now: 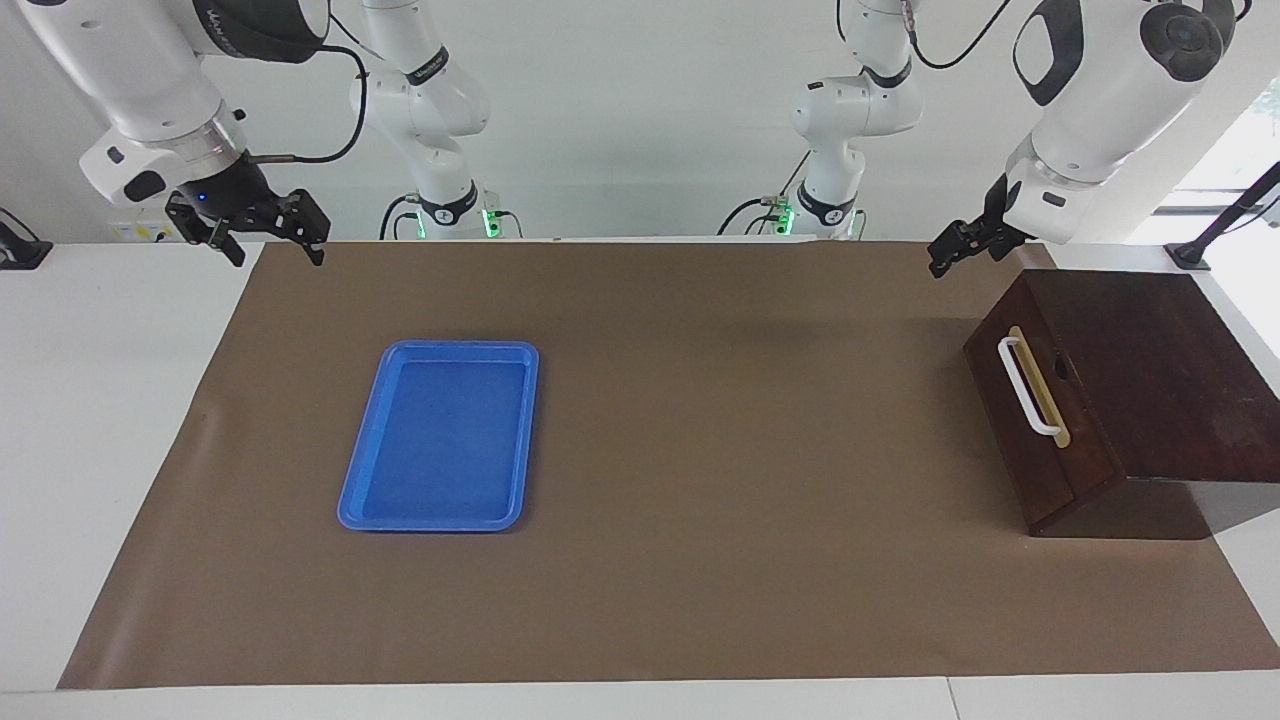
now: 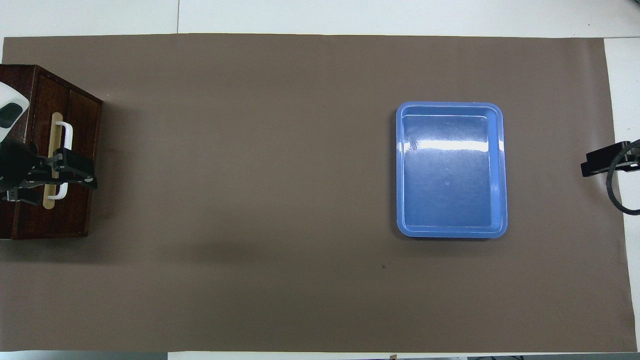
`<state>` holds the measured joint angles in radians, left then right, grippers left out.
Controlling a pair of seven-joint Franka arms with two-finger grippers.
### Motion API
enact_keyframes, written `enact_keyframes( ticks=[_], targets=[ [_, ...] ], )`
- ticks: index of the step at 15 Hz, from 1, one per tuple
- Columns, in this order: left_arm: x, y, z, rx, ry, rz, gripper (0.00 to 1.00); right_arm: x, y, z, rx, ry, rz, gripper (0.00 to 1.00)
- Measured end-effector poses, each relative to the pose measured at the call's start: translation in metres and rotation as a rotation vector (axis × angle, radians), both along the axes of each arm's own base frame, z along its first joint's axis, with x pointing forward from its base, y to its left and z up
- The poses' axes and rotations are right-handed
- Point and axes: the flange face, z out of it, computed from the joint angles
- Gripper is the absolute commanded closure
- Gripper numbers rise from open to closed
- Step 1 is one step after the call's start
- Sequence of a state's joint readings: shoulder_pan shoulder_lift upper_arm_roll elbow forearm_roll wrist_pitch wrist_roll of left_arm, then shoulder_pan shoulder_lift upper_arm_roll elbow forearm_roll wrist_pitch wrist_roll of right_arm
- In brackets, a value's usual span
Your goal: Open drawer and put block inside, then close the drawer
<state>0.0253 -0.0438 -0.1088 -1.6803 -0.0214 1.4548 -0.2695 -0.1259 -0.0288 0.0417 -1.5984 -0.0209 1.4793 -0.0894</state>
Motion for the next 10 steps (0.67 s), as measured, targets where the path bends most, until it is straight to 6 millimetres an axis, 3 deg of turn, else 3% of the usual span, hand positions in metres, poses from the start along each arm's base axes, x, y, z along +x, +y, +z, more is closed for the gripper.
enact_keyframes(
  ticks=[10],
  targets=[
    [0.013,0.008,0.016,-0.017,-0.030,-0.077,0.00,0.000,0.000,0.001,0.000,-0.001,0.000,0.00]
  ],
)
